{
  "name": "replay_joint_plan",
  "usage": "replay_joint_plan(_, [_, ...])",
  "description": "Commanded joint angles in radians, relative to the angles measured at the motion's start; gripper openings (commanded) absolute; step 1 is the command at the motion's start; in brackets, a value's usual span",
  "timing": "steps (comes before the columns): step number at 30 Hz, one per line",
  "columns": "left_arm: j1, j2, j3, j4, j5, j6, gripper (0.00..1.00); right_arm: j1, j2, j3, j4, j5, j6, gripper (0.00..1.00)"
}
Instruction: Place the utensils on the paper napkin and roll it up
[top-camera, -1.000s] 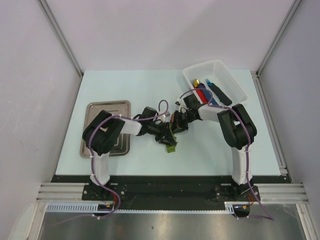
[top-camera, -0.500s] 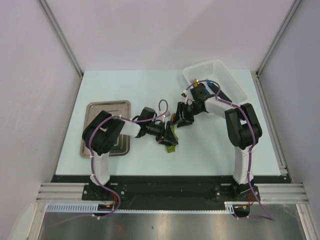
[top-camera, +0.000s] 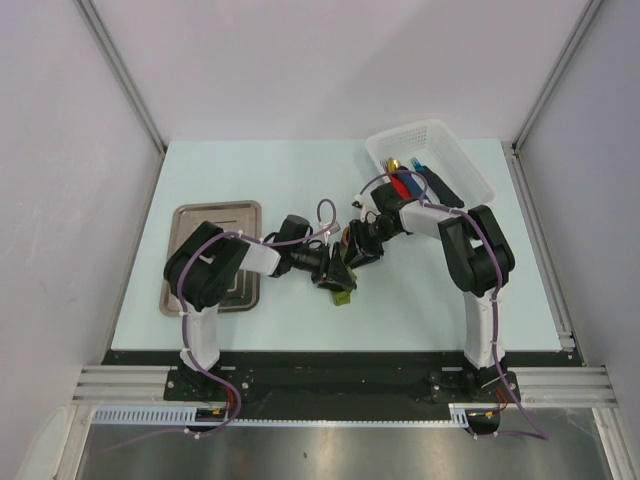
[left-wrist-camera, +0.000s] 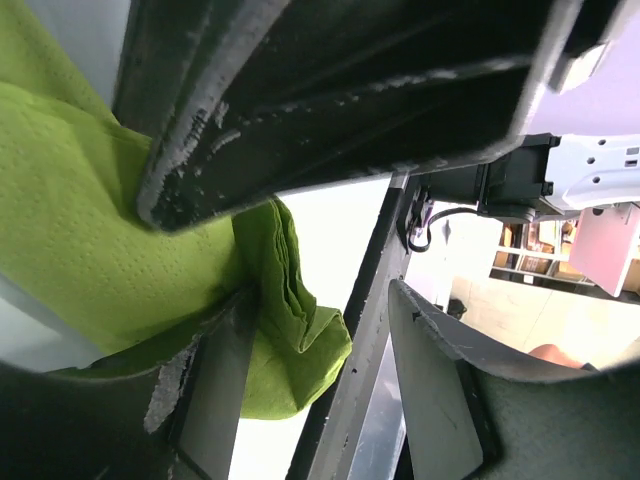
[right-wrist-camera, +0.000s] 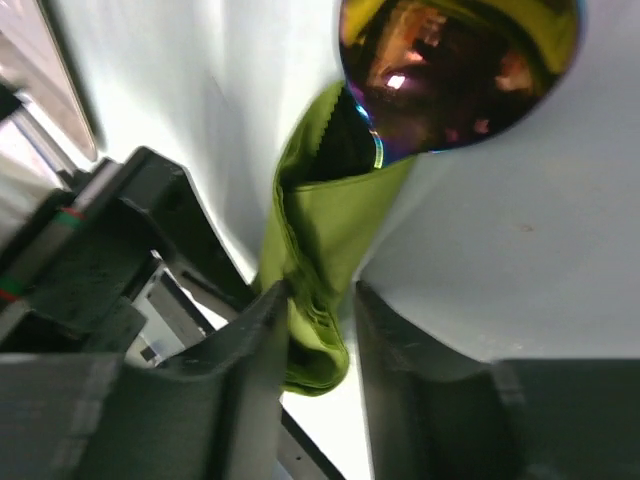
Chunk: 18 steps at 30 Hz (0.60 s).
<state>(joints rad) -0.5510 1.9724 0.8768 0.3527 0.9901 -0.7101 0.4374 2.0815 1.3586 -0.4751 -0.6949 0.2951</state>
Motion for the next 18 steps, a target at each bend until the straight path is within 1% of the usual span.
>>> replay_joint_plan(1, [0.013, -0.021, -0.033, 0.003, -0.053, 0.014, 0.62, 0.001, 0.022, -0.018, 0.009, 0.031, -0.069, 0.32])
replay_joint_plan(2, [0.013, -0.027, -0.035, 0.009, -0.053, 0.014, 0.62, -0.002, 0.028, -0.019, 0.01, 0.043, -0.074, 0.28])
replay_joint_plan(3, [0.016, -0.047, -0.039, 0.018, -0.053, 0.014, 0.62, -0.002, 0.034, -0.021, 0.012, 0.047, -0.076, 0.22])
replay_joint_plan(7, [0.029, -0.102, -0.039, 0.031, -0.054, 0.009, 0.62, -0.003, 0.049, -0.024, 0.021, 0.067, -0.088, 0.11])
replay_joint_plan(9, [0.042, -0.122, -0.039, 0.031, -0.054, -0.002, 0.61, 0.0, 0.052, -0.027, 0.026, 0.072, -0.091, 0.08])
replay_joint_plan(12, [0.068, -0.173, -0.048, 0.057, -0.05, -0.041, 0.61, 0.0, 0.052, -0.033, 0.03, 0.074, -0.088, 0.07])
replay_joint_plan(13, [0.074, -0.191, -0.055, 0.072, -0.045, -0.078, 0.61, 0.001, 0.051, -0.036, 0.033, 0.074, -0.09, 0.07])
replay_joint_plan(16, [0.097, -0.219, -0.07, 0.092, -0.051, -0.117, 0.56, 0.001, 0.048, -0.041, 0.036, 0.074, -0.086, 0.06])
replay_joint_plan(17, [0.099, -0.227, -0.07, 0.08, -0.051, -0.117, 0.51, 0.001, 0.048, -0.049, 0.039, 0.075, -0.085, 0.06])
replay_joint_plan(18, [0.095, -0.227, -0.07, 0.072, -0.047, -0.115, 0.48, 0.0, 0.046, -0.05, 0.041, 0.075, -0.086, 0.06])
